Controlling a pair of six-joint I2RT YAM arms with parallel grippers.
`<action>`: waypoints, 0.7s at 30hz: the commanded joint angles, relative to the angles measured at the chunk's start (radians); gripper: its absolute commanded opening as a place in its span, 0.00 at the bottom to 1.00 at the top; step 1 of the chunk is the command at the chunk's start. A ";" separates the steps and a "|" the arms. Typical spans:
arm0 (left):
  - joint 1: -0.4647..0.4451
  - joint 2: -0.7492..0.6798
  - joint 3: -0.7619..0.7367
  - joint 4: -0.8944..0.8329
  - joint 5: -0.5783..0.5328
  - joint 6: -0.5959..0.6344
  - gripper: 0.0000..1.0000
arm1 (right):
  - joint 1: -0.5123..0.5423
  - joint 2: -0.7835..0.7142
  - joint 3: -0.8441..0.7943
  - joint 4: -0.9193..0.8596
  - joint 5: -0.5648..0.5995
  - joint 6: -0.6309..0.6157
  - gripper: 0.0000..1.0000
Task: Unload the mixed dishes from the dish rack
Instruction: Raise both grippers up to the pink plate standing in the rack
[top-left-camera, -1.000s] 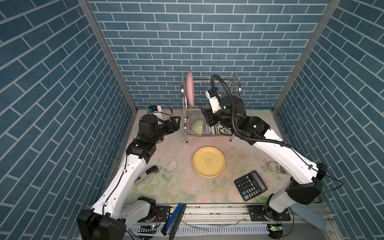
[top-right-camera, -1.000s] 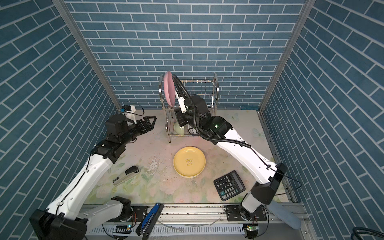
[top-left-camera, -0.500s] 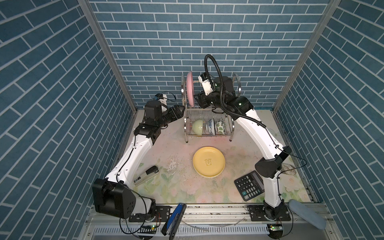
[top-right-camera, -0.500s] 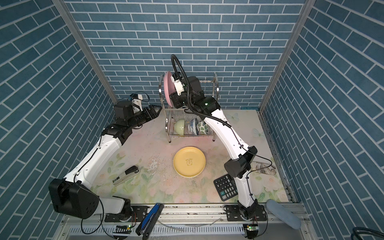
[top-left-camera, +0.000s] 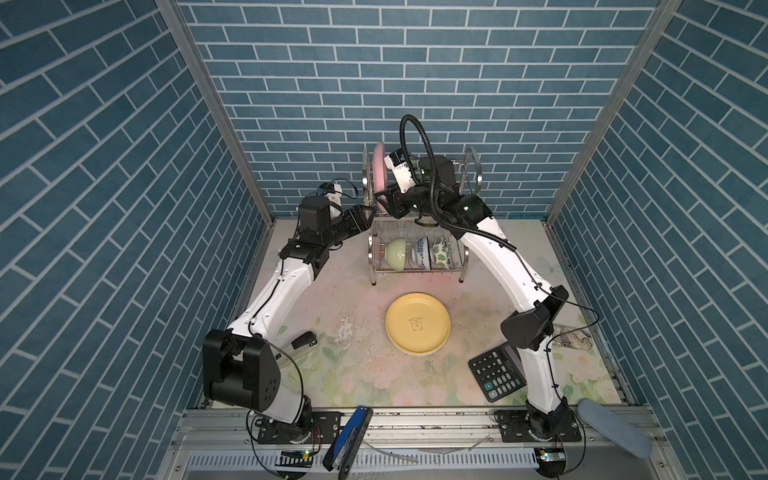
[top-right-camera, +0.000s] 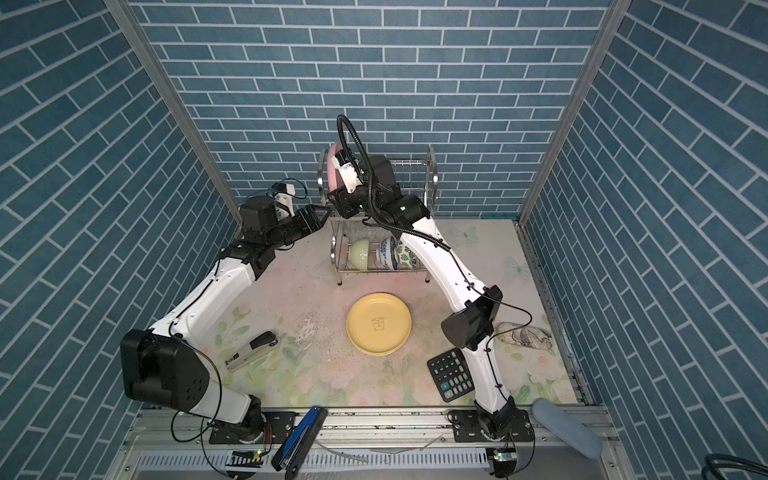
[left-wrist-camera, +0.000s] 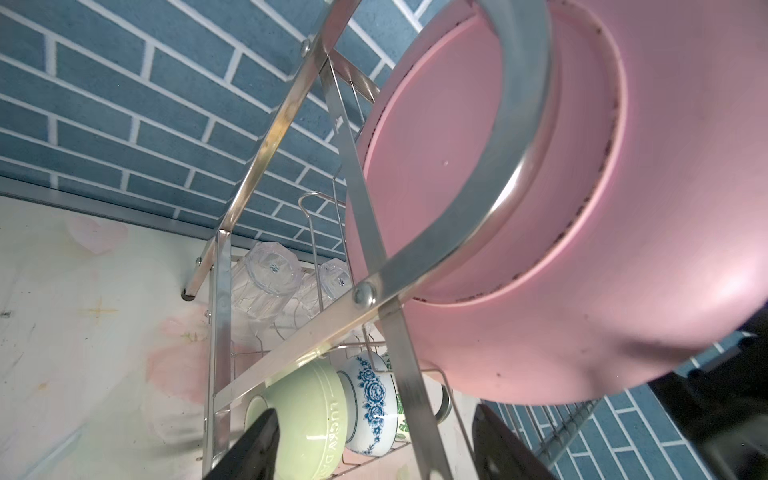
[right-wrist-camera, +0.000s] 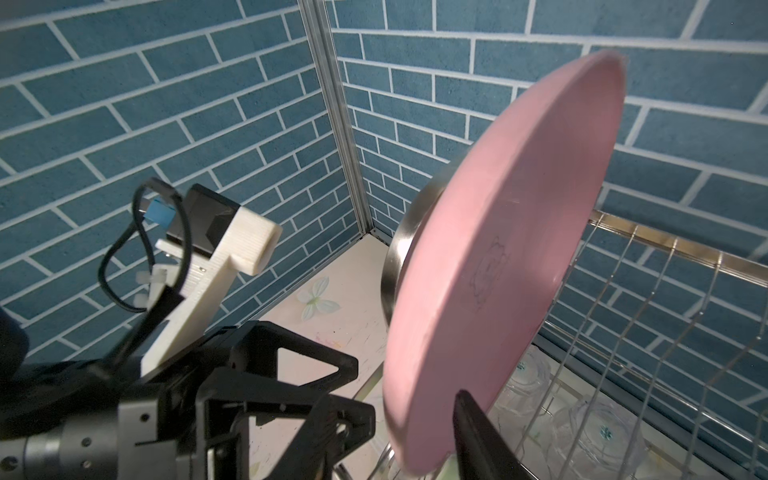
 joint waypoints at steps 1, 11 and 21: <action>0.006 0.002 0.021 0.013 0.004 0.008 0.73 | -0.007 0.028 0.039 0.074 -0.021 0.018 0.45; 0.005 -0.010 0.009 0.005 0.000 0.025 0.73 | -0.008 0.065 -0.002 0.172 -0.030 0.082 0.33; 0.004 -0.004 -0.004 0.016 -0.003 0.025 0.73 | -0.008 0.054 -0.079 0.227 -0.039 0.102 0.14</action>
